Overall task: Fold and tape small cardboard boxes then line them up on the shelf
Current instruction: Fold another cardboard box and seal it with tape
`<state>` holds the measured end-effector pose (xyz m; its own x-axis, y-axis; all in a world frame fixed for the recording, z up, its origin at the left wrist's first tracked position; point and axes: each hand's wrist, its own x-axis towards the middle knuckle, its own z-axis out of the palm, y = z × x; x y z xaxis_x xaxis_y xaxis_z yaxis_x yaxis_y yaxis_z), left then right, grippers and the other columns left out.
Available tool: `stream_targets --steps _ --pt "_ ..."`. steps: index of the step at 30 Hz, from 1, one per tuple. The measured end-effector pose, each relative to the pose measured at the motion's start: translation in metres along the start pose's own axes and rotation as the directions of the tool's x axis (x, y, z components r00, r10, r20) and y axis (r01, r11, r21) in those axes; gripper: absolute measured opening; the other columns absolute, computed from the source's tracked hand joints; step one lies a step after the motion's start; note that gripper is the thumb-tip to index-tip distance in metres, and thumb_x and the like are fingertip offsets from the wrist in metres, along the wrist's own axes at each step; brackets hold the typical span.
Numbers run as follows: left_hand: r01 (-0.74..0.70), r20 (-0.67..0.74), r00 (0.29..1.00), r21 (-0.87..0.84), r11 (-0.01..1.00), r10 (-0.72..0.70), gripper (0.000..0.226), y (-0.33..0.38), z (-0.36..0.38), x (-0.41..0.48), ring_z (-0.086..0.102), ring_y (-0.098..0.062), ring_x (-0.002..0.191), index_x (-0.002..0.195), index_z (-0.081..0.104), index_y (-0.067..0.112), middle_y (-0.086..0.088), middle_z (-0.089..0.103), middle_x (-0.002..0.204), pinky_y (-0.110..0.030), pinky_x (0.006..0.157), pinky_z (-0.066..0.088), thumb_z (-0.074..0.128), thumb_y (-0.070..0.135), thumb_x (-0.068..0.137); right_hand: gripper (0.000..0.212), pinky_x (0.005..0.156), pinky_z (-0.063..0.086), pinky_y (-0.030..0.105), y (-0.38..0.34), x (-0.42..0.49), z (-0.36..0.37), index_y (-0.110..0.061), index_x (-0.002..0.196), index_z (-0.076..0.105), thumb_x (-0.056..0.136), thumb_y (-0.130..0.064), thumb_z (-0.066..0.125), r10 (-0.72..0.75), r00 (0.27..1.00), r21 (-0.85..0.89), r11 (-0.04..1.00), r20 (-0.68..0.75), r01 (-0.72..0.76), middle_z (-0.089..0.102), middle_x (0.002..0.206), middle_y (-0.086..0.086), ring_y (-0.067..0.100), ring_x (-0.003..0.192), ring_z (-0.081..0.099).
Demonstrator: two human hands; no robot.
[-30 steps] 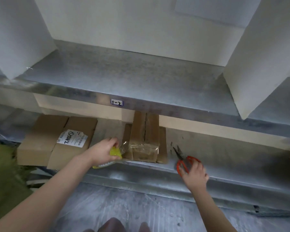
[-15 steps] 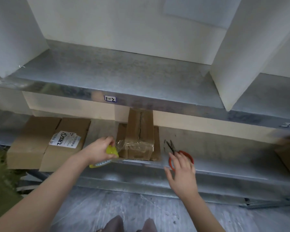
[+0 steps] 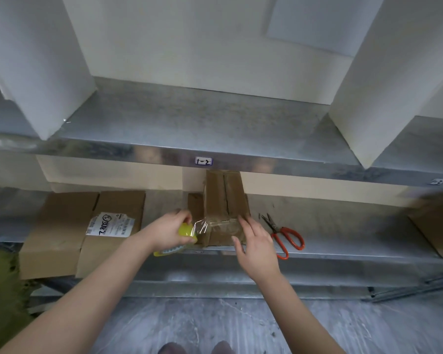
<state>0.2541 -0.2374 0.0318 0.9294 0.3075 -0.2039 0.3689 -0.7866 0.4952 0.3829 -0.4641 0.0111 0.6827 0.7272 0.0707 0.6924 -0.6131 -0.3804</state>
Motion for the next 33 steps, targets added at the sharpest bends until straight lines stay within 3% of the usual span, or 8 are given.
stream_targets --steps 5,8,14,19,23,28,30,33 --pt "-0.094 0.021 0.995 -0.024 0.995 0.094 0.038 -0.013 0.0 0.0 0.046 -0.014 0.096 0.102 0.045 0.022 0.004 0.045 0.111 -0.022 0.075 0.032 0.074 0.037 0.081 0.051 0.109 0.04 0.034 0.002 0.0 0.011 -0.021 0.149 0.037 0.099 -0.03 0.048 0.024 1.0 0.017 1.0 0.003 -0.024 0.034 0.155 0.001 0.023 0.134 0.044" --pt "-0.154 0.03 0.988 0.07 0.986 0.153 0.037 -0.022 -0.002 0.002 0.049 -0.015 0.09 0.101 0.043 0.022 0.005 0.041 0.111 -0.026 0.074 0.038 0.072 0.036 0.083 0.051 0.108 0.043 0.034 0.002 0.0 0.016 -0.023 0.15 0.035 0.1 -0.03 0.046 0.023 1.0 0.02 1.0 0.005 -0.023 0.03 0.158 -0.002 0.022 0.136 0.042" --pt "-0.233 0.066 0.973 0.294 0.927 0.223 0.035 -0.027 -0.009 0.016 0.045 -0.016 0.077 0.105 0.045 0.015 -0.002 0.039 0.119 -0.032 0.066 0.04 0.066 0.036 0.086 0.054 0.11 0.039 0.031 0.004 0.0 0.018 -0.026 0.151 0.031 0.1 -0.037 0.046 0.011 1.0 -0.03 0.999 -0.005 -0.011 0.03 0.158 -0.004 0.02 0.136 0.042" --pt "-0.289 0.079 0.957 0.345 0.893 0.279 0.032 -0.031 -0.017 0.025 0.047 -0.016 0.077 0.103 0.047 0.015 0.0 0.041 0.118 -0.03 0.064 0.039 0.066 0.034 0.085 0.055 0.112 0.037 0.032 0.003 0.001 0.018 -0.027 0.152 0.029 0.1 -0.04 0.044 0.003 1.0 -0.057 0.998 0.004 -0.003 0.028 0.158 -0.004 0.019 0.139 0.038" --pt "-0.306 0.092 0.952 0.26 0.916 0.292 0.033 -0.033 -0.018 0.025 0.049 -0.015 0.082 0.101 0.045 0.02 0.005 0.038 0.116 -0.028 0.066 0.04 0.067 0.038 0.085 0.056 0.112 0.04 0.034 0.002 0.0 0.021 -0.031 0.153 0.025 0.1 -0.043 0.041 0.027 0.999 -0.034 0.999 0.018 -0.026 0.023 0.16 -0.006 0.018 0.14 0.037" --pt "-0.215 0.065 0.974 -0.057 0.975 0.218 0.029 -0.033 -0.007 0.009 0.049 -0.009 0.092 0.098 0.045 0.024 0.011 0.039 0.106 -0.023 0.079 0.041 0.055 0.051 0.091 0.058 0.11 0.04 0.03 0.002 -0.001 0.025 -0.029 0.153 0.025 0.1 -0.044 0.042 0.019 1.0 -0.015 1.0 -0.01 -0.02 0.022 0.16 -0.007 0.016 0.139 0.039" --pt "-0.191 0.019 0.981 -0.135 0.972 0.195 0.022 -0.032 -0.002 0.005 0.047 -0.009 0.093 0.097 0.048 0.023 0.01 0.042 0.104 -0.016 0.078 0.035 0.045 0.045 0.098 0.057 0.108 0.042 0.029 0.003 -0.001 0.026 -0.029 0.152 0.026 0.1 -0.043 0.043 0.015 1.0 -0.005 1.0 -0.017 -0.015 0.023 0.16 -0.007 0.016 0.138 0.04" --pt "-0.189 -0.053 0.981 -0.088 0.978 0.185 0.012 -0.031 0.002 0.005 0.047 -0.012 0.092 0.096 0.05 0.017 0.003 0.045 0.104 -0.019 0.075 0.032 0.048 0.027 0.1 0.056 0.104 0.047 0.029 0.003 0.0 0.026 -0.032 0.152 0.025 0.1 -0.044 0.042 0.035 0.999 -0.005 0.999 -0.013 -0.035 0.021 0.16 -0.01 0.015 0.138 0.04"
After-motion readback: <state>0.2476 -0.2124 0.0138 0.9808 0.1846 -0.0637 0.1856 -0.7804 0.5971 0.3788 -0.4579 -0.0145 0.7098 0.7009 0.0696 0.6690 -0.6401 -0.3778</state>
